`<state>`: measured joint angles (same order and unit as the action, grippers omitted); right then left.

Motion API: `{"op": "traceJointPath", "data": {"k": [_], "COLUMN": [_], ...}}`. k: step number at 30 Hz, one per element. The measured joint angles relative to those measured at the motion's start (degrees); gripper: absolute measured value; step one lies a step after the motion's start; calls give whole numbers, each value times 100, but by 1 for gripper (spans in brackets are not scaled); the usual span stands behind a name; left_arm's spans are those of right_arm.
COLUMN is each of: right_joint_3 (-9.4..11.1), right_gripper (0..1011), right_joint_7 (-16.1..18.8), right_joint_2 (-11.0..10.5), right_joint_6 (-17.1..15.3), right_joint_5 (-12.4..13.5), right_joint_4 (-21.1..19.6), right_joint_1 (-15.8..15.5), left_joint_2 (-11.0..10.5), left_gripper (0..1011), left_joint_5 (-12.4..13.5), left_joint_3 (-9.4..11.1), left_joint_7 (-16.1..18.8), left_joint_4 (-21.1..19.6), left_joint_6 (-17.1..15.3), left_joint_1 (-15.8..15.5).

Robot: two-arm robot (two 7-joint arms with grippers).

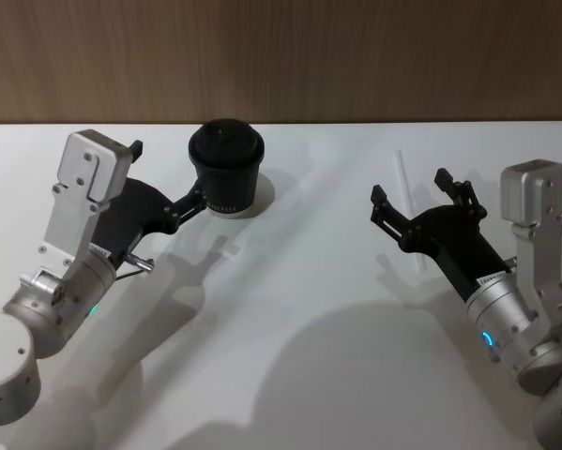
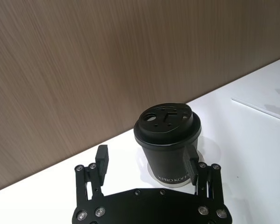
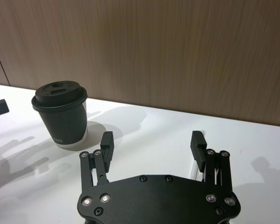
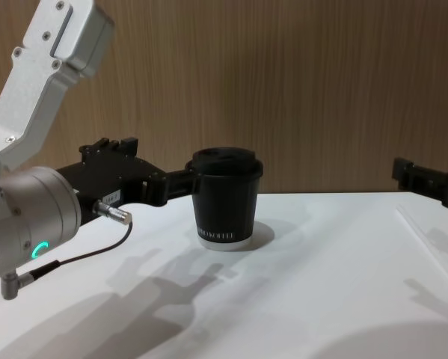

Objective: Pick up the straw with one hand, pass it to the other hand, and insert it into the cup.

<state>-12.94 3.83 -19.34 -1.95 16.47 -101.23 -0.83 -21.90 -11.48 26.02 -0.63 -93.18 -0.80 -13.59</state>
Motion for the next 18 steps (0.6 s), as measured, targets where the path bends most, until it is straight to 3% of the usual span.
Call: {"op": "traceJointPath", "data": {"k": [18], "right_joint_3": [0], "right_gripper": [1001], "right_joint_7": [0], "right_joint_2": [0], "right_joint_6": [0], "right_joint_5": [0], "right_joint_4": [0], "right_joint_1": [0], "left_joint_2": [1], "left_gripper": [1003], "left_joint_5": [0], "left_joint_3": [0], "left_joint_7": [0], "left_joint_4": [0], "left_joint_6": [0], "left_joint_1": [0]}}
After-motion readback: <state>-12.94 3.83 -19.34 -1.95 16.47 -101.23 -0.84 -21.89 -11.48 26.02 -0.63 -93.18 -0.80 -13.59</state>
